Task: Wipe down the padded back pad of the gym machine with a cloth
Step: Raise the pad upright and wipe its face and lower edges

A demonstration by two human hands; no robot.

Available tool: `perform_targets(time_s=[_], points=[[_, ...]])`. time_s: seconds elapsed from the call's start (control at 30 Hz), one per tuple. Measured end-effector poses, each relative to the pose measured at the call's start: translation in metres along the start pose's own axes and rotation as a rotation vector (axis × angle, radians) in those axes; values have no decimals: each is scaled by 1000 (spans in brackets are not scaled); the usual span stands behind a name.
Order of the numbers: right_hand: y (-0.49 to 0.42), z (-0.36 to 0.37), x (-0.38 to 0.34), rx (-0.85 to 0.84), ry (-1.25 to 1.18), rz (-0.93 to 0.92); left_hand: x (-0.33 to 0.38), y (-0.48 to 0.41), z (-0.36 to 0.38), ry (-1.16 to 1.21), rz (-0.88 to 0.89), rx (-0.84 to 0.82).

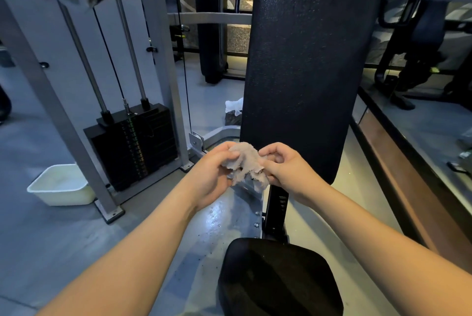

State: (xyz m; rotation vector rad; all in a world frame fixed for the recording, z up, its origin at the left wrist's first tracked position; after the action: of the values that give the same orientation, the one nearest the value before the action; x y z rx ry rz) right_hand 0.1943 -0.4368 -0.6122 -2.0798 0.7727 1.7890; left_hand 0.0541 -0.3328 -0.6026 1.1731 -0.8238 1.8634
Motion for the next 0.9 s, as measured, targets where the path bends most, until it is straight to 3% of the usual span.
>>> perform_targets(time_s=[0.1,0.2,0.27,0.4,0.5,0.6,0.73,0.9], points=[[1,5,-16,94,42,-7,-4,-6,-3,45,-27,16],[-5,-4,-37,223,349,-82,4,-14,-9,53,-13,117],[-17,-15,-56,335,601,-238,16,-24,-16,64,44,223],[-43,-34,-99,627,1092,-653,51,-60,-31,-169,188,421],[-69,-45,-102,736,1315,-713,83,-94,-21,-474,305,515],[-83,-50,-86,826,1355,-758,97,-127,2,-622,384,486],[-91,-51,-66,950,1313,-919,70,-148,17,-643,417,453],[-97,-52,-61,993,1281,-1002,64,-168,18,-399,526,511]])
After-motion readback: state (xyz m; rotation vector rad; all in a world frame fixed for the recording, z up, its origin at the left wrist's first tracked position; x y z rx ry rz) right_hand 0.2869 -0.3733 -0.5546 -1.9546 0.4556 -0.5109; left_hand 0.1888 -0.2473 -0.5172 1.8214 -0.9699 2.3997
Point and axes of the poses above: each hand's wrist, its own y-axis away from the middle knuckle, its own z-axis out of the palm, x = y × z, the point moved 5 cm from there along -y, towards the middle knuckle, and after that the axes turned 7 degrees about z, right-handed, at the moved point
